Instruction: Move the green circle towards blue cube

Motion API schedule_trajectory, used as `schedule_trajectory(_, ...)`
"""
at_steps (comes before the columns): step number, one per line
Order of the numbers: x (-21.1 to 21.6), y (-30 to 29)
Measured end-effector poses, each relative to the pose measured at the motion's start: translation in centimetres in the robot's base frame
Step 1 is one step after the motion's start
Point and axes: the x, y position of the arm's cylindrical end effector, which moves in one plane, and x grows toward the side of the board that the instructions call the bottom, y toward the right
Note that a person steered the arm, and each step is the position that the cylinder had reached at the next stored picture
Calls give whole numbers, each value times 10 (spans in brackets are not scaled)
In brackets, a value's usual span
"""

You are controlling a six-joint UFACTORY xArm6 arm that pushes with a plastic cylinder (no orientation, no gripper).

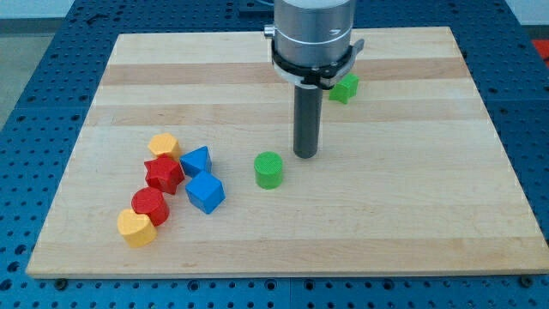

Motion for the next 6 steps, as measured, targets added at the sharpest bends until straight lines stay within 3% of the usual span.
schedule_trajectory(2,16,-16)
schedule_trajectory(4,65,-18)
schedule_trajectory(6,65,-36)
